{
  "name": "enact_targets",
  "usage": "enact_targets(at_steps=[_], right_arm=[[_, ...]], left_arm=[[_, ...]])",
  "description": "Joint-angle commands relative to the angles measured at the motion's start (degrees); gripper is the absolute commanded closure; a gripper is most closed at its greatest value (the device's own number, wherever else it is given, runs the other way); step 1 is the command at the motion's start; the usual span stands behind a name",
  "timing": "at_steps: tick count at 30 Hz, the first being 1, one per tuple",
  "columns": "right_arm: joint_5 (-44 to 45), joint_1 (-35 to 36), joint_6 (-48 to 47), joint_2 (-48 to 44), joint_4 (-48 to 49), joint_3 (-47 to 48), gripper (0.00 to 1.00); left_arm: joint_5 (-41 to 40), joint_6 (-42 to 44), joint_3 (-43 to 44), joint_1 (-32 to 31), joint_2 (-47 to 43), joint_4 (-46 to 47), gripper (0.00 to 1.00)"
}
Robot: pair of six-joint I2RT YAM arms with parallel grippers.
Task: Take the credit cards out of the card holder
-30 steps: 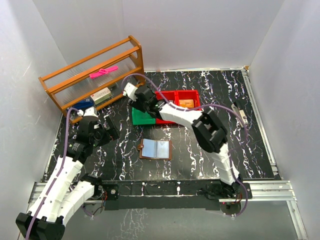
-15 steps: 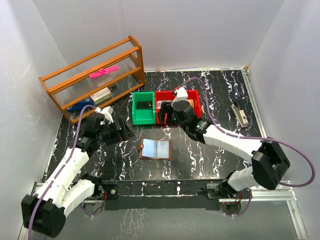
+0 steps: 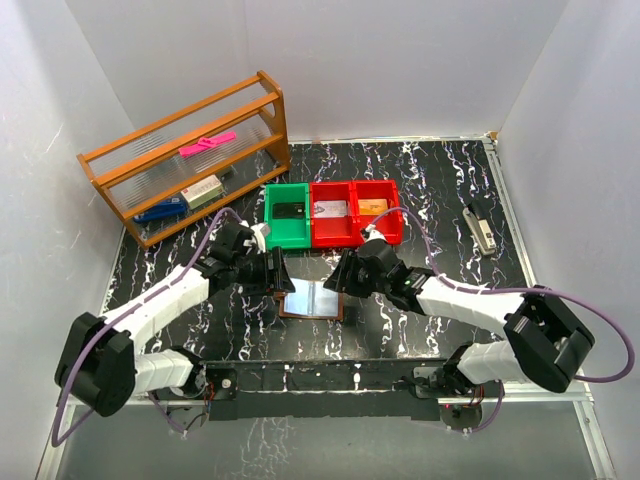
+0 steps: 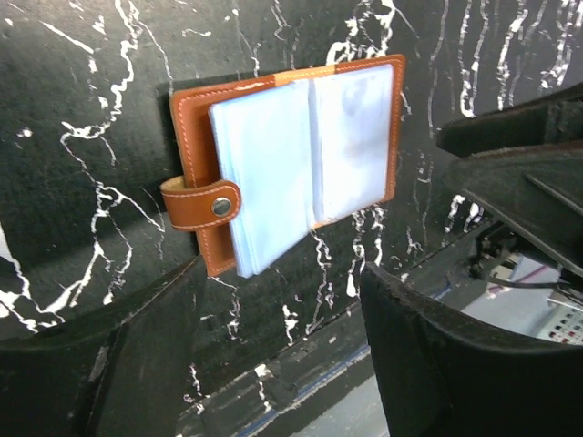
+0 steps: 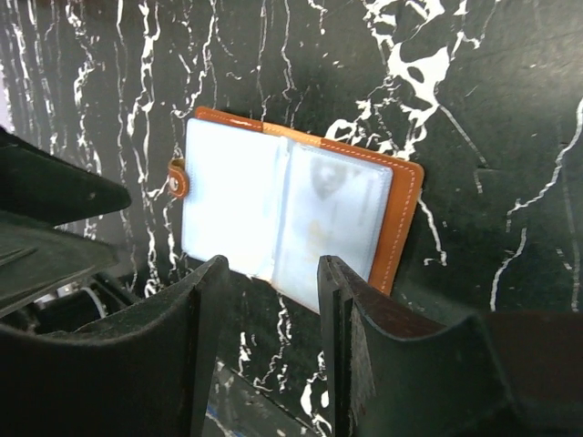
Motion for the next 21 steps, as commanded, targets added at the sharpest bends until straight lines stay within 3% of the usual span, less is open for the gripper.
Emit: enact_targets(at_steps=[1, 8, 21], right_arm=[[-3.8, 0.1, 3.5, 1.2, 4.6, 0.0, 0.59], [-1.5, 0.1, 5.1, 3.8, 3.4, 0.5, 0.61], [-0.2, 0.1, 5.0, 8.4, 1.0, 1.3, 0.62]], left_arm=[[-4.8, 0.8, 2.0, -0.8, 1.5, -2.0, 0.37], [-1.7, 1.9, 2.3, -1.6, 5.4, -0.5, 0.52], [-1.2, 3.2, 0.4, -3.0, 9.3, -0.2, 0.61]])
